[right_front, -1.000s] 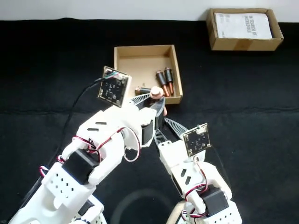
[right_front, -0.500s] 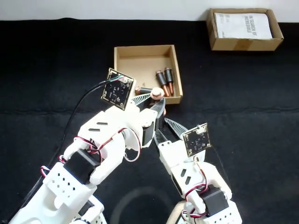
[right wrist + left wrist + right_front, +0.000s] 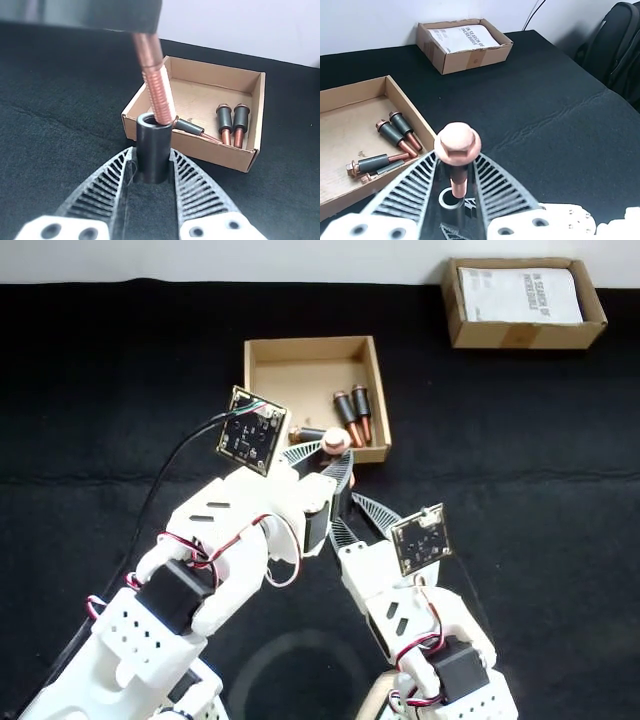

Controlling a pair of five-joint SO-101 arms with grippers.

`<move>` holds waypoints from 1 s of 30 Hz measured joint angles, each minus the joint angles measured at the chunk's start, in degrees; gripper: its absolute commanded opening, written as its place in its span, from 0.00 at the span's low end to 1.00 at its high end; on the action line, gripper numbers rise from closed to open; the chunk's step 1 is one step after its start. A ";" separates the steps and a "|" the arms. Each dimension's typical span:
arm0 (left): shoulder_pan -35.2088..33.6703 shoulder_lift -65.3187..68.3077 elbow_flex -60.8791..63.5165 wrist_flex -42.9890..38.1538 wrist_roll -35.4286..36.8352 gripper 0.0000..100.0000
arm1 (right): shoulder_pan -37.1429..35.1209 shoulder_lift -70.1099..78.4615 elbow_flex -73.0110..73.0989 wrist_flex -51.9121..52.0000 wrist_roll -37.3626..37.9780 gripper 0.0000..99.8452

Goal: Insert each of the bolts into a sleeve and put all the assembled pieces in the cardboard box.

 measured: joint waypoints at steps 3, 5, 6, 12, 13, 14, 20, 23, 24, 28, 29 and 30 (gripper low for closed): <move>-0.09 0.00 0.00 0.88 -0.18 0.01 | 0.09 0.00 0.00 0.00 2.20 0.01; -0.09 0.09 0.00 0.88 -0.18 0.01 | 0.09 0.00 0.00 0.00 2.99 0.01; -0.09 0.09 0.00 0.88 -0.18 0.01 | 0.09 0.00 0.00 0.00 3.08 0.01; 0.35 0.09 1.58 0.88 -0.18 0.01 | 0.18 0.00 0.00 0.00 3.43 0.01; 0.53 0.00 2.29 0.88 -0.18 0.01 | 0.18 0.00 0.00 0.00 3.43 0.01; 1.05 -0.09 3.34 0.88 0.00 0.01 | 0.18 0.00 0.09 0.00 3.43 0.01; 3.43 -0.53 10.90 -0.26 -0.18 0.01 | -0.18 0.09 0.18 0.09 3.60 0.01; 3.43 -0.62 12.04 -2.11 -0.18 0.01 | 0.00 0.09 0.09 0.09 3.69 0.01; 3.43 -0.62 12.04 -2.29 -0.18 0.01 | 0.00 0.09 0.09 0.09 3.69 0.01; 3.52 -0.62 12.04 -2.55 -0.26 0.07 | -0.09 0.09 0.09 0.09 3.69 0.01; 3.52 -0.62 12.04 -2.55 -0.18 0.11 | -0.09 0.09 0.09 0.09 3.69 0.01; 3.43 -0.62 12.04 -2.55 -0.18 0.16 | -0.09 0.09 0.09 0.09 3.69 0.01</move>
